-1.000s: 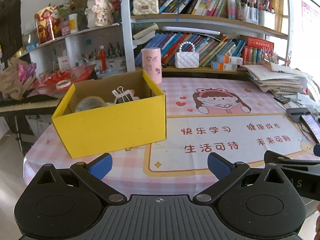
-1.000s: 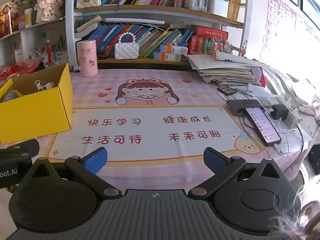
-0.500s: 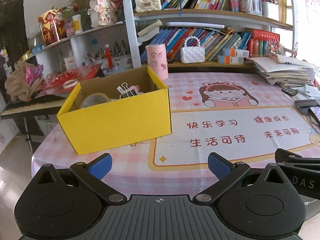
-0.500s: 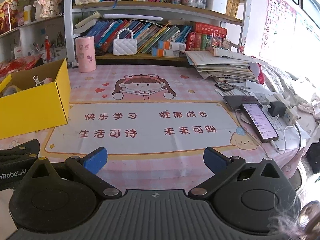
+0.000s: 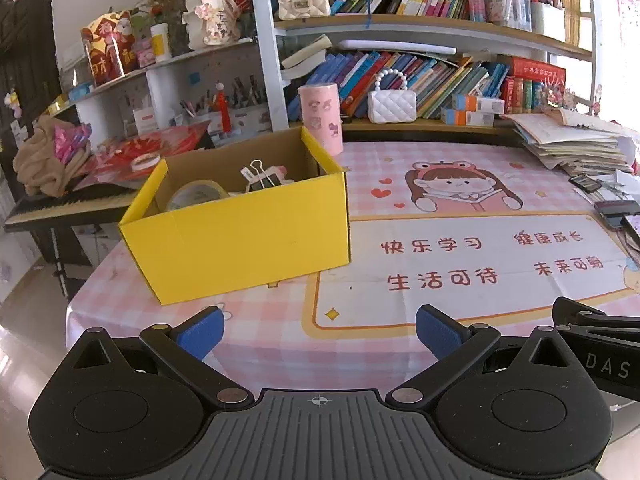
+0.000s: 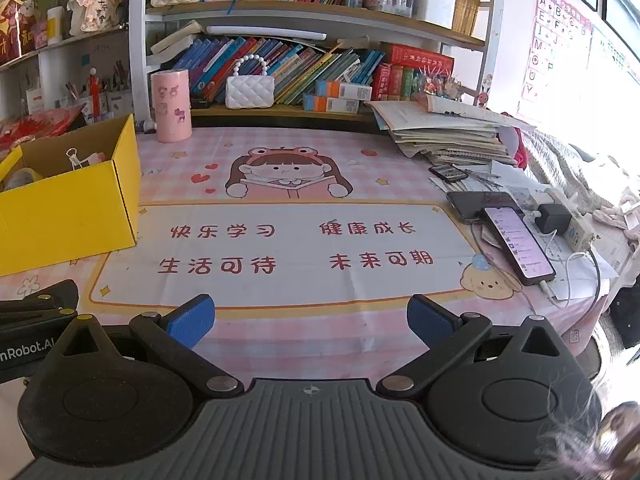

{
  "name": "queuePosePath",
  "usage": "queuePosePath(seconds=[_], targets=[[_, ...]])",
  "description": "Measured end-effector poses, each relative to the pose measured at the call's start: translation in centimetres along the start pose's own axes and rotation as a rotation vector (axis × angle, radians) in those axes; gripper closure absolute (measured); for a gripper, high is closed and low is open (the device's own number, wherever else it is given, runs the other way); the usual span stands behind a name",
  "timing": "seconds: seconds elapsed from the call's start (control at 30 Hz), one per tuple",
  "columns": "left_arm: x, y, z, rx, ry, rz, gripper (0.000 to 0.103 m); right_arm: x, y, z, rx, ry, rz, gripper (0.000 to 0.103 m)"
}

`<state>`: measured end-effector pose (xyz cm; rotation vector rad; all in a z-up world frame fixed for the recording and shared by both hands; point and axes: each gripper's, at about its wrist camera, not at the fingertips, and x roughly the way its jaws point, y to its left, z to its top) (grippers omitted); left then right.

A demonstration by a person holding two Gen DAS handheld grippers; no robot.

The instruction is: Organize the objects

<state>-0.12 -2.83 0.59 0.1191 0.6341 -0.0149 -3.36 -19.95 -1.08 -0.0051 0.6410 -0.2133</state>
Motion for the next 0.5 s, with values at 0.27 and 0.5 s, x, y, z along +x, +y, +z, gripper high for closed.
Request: queuePosePath(seconds=[0.27,0.5], targets=[[0.4,0.2,0.1,0.005,0.005,0.012,0.0,0.3,0.7,0.1,-0.005,0.012,-0.006,0.0],[1.3,0.2,0.2,0.0,0.031,0.003,0.0,1.0,1.0,0.3,-0.011,0.03,-0.007,0.0]])
